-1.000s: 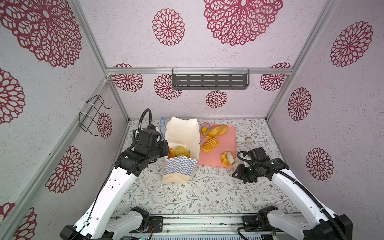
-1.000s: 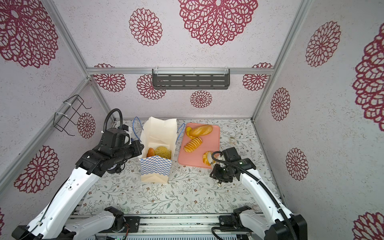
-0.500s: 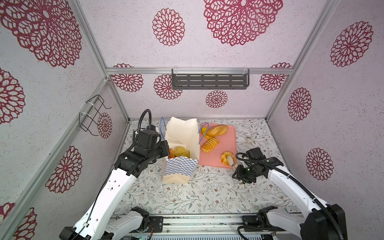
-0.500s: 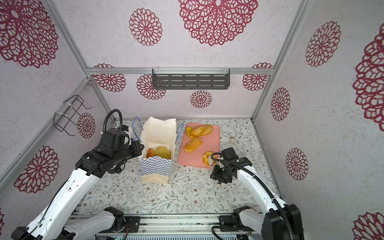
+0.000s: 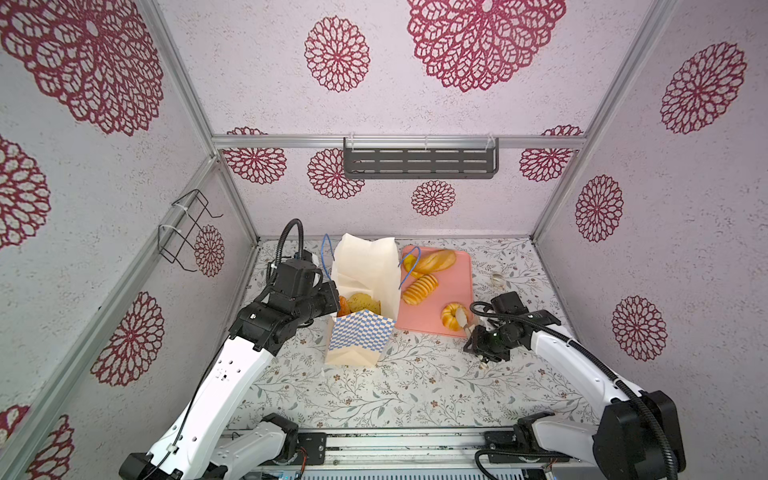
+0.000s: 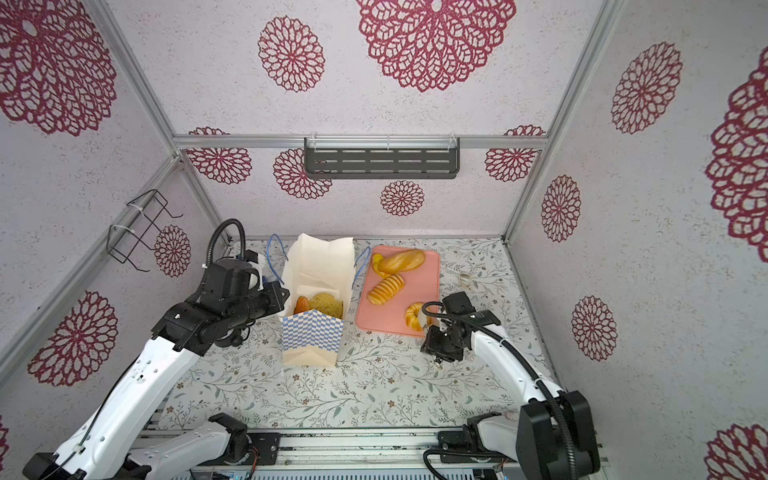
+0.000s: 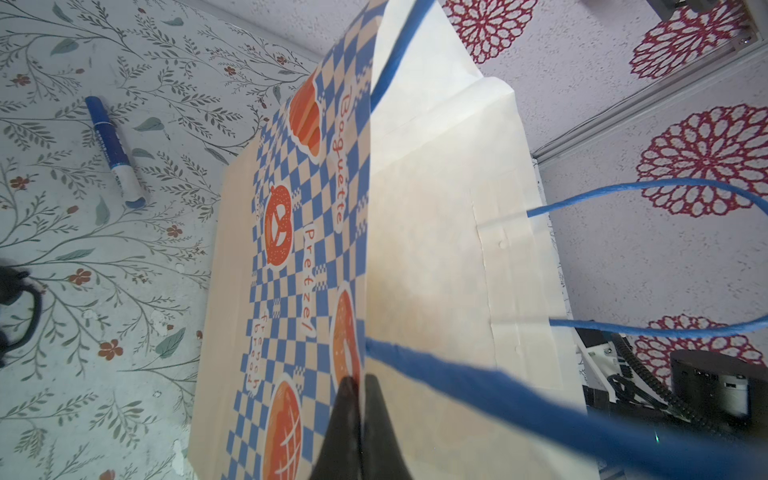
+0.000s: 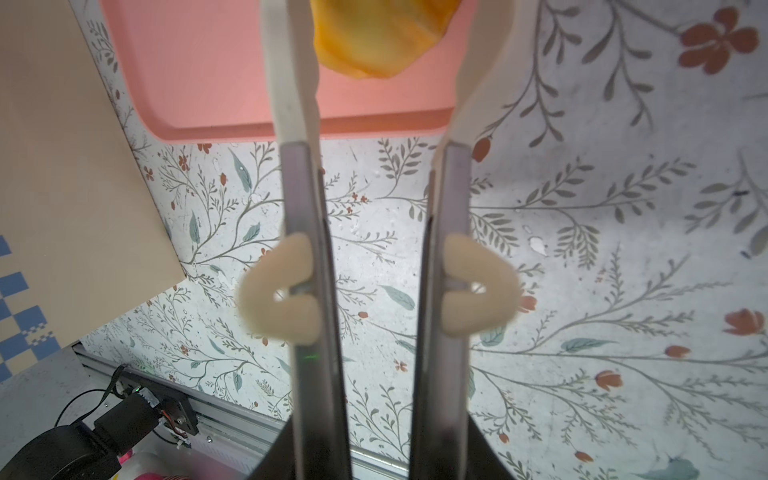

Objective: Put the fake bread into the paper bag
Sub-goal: 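Close the tongs on the yellow ring bread with the right gripper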

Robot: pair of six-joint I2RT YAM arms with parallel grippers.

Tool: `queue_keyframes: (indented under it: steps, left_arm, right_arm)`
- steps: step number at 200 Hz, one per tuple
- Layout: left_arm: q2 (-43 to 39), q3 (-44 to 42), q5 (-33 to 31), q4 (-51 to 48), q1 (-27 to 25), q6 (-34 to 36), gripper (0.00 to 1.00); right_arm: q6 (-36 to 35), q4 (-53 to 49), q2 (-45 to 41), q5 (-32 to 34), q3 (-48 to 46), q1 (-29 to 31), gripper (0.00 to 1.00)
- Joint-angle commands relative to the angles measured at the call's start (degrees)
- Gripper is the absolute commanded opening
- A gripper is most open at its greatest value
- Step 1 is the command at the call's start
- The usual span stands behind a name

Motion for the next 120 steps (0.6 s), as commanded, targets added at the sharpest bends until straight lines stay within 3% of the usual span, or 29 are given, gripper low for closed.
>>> queue_keyframes:
  steps: [1, 47, 102, 120]
  left_arm:
    - [-0.50, -0.06, 0.52, 3.51, -0.39, 0.19, 0.00]
    - [-0.35, 0.03, 0.51, 3.52, -0.43, 0.28, 0.00]
    - [0.12, 0.54, 0.72, 3.32, -0.36, 0.28, 0.00]
    - [0.38, 0.97, 0.49, 3.10, -0.36, 0.41, 0.00]
  right_arm:
    - [-1.27, 1.60, 0.06, -0.22, 1.07, -0.39, 0.37]
    - [-1.35, 2.70, 0.71, -0.89, 0.75, -0.51, 0.27]
    - [-1.44, 2.73, -0.29, -1.15, 1.92, -0.50, 0.02]
    - [-1.30, 2.43, -1.36, -0.98, 2.82, -0.48, 0.00]
